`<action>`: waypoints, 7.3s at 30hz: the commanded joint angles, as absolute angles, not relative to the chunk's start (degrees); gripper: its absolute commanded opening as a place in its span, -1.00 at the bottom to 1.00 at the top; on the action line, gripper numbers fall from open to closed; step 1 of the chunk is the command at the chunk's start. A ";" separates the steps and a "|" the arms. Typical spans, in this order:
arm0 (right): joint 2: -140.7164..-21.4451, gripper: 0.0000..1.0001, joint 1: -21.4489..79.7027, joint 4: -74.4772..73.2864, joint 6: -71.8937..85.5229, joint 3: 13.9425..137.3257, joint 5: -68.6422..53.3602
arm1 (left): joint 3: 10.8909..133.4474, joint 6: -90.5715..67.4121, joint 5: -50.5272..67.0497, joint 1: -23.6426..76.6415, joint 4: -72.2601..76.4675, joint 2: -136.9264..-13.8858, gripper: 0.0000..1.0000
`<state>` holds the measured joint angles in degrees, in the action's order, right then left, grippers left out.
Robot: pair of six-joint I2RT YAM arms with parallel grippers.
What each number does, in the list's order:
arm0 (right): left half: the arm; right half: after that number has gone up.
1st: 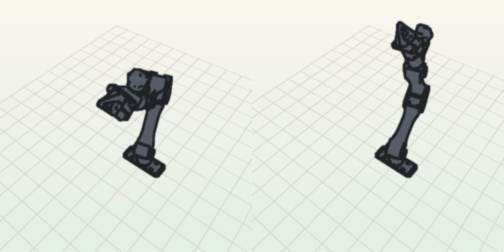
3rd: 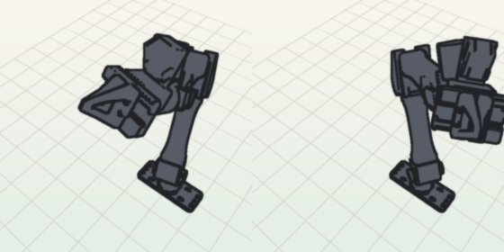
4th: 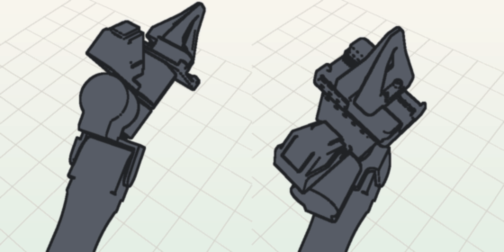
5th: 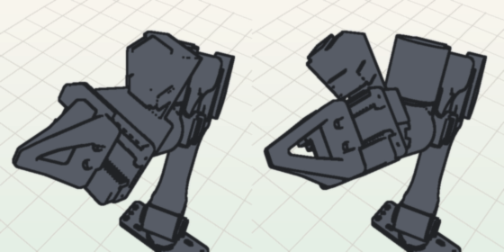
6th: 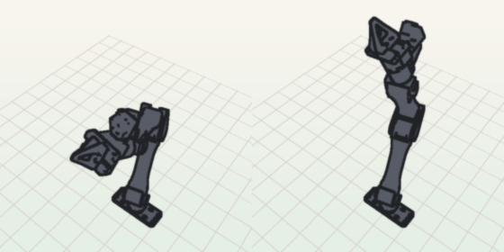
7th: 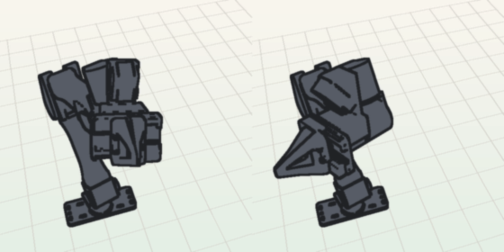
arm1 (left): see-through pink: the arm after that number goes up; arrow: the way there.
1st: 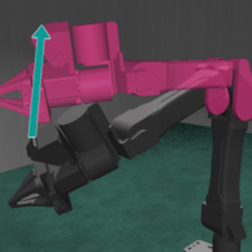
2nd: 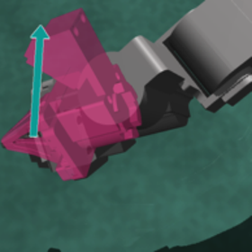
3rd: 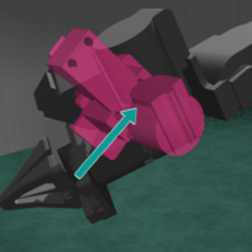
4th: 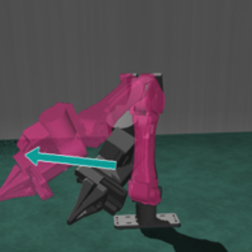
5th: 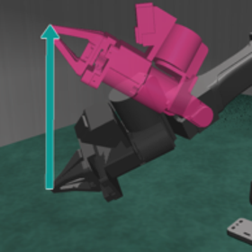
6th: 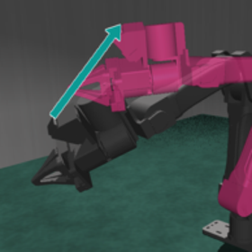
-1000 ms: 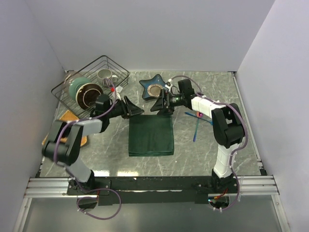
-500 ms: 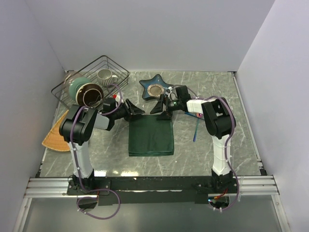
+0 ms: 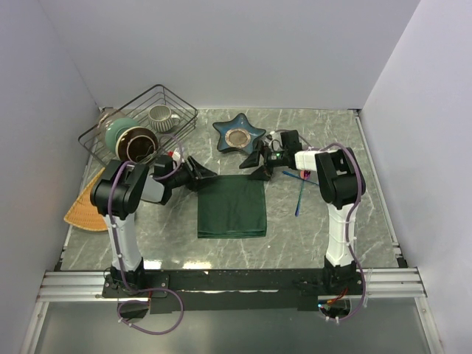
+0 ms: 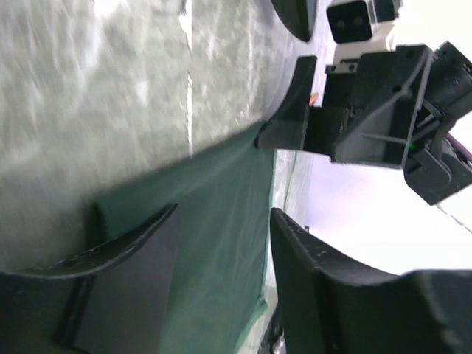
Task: Fold the napkin into a case and place the utensils inside
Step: Smooth out the square-folded napkin at the center of the board, then rotate the square-folded napkin at the center of the board, then pick up the top corner of the square folded napkin from the center of the board.
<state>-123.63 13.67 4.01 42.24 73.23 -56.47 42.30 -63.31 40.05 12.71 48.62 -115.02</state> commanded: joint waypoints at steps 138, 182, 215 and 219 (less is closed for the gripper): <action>-96.94 0.63 16.70 -46.67 -0.62 68.46 -26.81 | 53.96 34.21 27.23 47.10 -38.58 -85.97 -0.21; -115.14 -0.19 36.74 -33.48 -25.50 87.71 -9.23 | 56.95 8.63 48.17 2.02 -27.52 -84.81 -0.08; -106.26 -0.20 24.08 -39.81 -10.55 71.19 -22.94 | 76.90 1.32 29.97 22.94 -15.73 -111.62 -0.40; -107.05 -0.21 23.64 -39.55 -10.55 70.93 -23.29 | 78.05 1.32 28.57 23.99 -16.26 -113.64 -0.39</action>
